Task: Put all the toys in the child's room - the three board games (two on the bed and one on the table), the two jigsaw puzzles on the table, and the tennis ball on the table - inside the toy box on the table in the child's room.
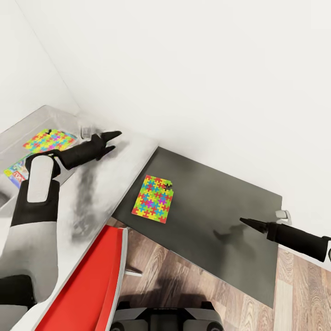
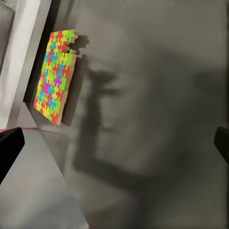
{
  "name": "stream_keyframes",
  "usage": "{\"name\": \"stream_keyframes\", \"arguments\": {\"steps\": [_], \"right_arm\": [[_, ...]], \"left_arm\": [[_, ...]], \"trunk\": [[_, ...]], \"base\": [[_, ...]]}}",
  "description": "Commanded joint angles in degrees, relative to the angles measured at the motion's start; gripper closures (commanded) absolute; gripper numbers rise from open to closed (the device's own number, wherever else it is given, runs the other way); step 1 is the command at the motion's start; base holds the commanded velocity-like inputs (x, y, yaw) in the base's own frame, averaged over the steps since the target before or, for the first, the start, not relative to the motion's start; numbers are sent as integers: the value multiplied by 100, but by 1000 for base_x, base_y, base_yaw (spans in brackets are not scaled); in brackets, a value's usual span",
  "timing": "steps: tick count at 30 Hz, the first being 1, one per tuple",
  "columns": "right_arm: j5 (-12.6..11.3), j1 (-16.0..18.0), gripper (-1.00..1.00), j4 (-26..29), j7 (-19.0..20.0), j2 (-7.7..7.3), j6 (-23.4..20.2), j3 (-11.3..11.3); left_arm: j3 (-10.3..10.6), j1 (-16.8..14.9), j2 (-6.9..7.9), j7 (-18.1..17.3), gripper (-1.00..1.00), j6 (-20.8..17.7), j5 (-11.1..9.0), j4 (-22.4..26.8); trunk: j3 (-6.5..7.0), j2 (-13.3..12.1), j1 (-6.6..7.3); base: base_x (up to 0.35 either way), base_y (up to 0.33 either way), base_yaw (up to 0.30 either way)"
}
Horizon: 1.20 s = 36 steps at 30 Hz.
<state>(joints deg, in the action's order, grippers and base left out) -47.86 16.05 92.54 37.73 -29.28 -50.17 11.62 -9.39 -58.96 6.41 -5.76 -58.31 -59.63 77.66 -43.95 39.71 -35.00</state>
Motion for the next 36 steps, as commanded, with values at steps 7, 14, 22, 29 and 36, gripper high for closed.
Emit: {"name": "stream_keyframes", "arguments": {"steps": [7,14,22,29,36], "right_arm": [[-4,18,-100,1,13,-22,-60,25],[-4,25,-100,1,14,-65,-75,66],[-4,29,-100,1,12,-108,-112,180],[-10,24,-100,1,-4,-68,-160,235],[-12,24,-100,1,-13,-51,-179,251]], "left_arm": [[444,298,-611,964,-100,-13,263,382],[713,577,-976,1985,-100,-3,347,621],[1163,936,-1147,2990,-100,19,399,795],[1388,1114,-1201,3715,-100,134,431,826],[1442,1187,-1201,4246,-100,202,397,837]], "trunk": [[-4,5,-1],[-4,5,-1],[-4,5,-1],[-4,5,-1],[-4,5,-1]], "base": [[0,0,-112],[0,0,-215],[0,0,-243],[0,0,-112],[0,0,-46]]}}
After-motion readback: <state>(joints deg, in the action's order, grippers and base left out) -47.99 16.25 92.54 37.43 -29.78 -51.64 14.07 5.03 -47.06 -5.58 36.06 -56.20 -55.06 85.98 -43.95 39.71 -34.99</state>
